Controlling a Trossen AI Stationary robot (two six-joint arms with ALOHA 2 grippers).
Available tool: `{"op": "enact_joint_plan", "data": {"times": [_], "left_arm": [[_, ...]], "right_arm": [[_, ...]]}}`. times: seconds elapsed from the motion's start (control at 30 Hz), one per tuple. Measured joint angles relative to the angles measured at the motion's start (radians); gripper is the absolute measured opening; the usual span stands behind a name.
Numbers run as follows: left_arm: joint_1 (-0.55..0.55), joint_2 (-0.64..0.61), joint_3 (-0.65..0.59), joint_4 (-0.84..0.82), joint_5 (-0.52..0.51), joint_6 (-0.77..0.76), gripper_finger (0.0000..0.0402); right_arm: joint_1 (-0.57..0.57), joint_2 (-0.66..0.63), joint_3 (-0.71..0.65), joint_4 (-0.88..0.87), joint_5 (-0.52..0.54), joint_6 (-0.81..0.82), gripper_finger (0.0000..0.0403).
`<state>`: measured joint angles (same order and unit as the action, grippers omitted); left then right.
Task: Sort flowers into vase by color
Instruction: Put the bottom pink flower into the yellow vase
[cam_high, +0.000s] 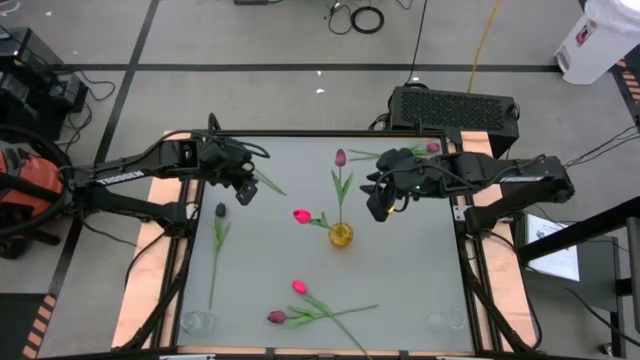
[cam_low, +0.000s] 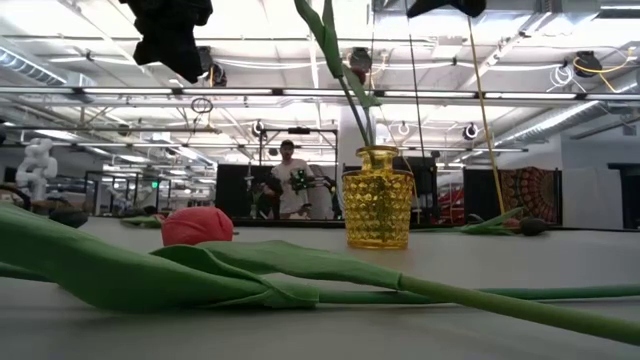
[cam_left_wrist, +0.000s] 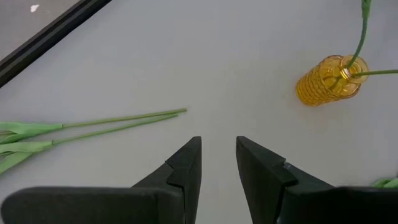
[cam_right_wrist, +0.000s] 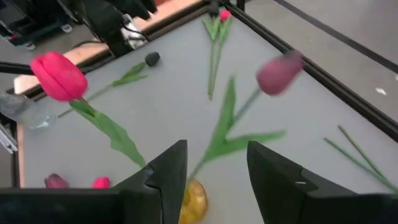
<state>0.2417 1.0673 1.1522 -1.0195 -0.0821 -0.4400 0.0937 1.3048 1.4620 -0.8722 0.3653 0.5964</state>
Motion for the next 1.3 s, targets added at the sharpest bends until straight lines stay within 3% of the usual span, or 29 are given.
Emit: {"op": "enact_joint_plan", "data": {"times": [0.3, 0.53, 0.67, 1.3], "left_arm": [[0.0, 0.0, 0.0, 0.0, 0.002, 0.004, 0.0097], [0.0, 0.0, 0.0, 0.0, 0.022, 0.003, 0.0034], [0.0, 0.0, 0.0, 0.0, 0.026, 0.001, 0.0006], [-0.023, -0.003, 0.0, 0.0, 0.105, -0.027, 0.0003]], "right_arm": [[0.0, -0.049, 0.0, -0.077, 0.0, 0.013, 0.0087], [0.0, -0.055, 0.0, -0.102, -0.001, 0.001, 0.0005], [0.0, -0.055, 0.0, -0.111, -0.003, 0.004, 0.0003], [0.0, -0.055, 0.0, -0.122, -0.035, 0.042, 0.0]]}}
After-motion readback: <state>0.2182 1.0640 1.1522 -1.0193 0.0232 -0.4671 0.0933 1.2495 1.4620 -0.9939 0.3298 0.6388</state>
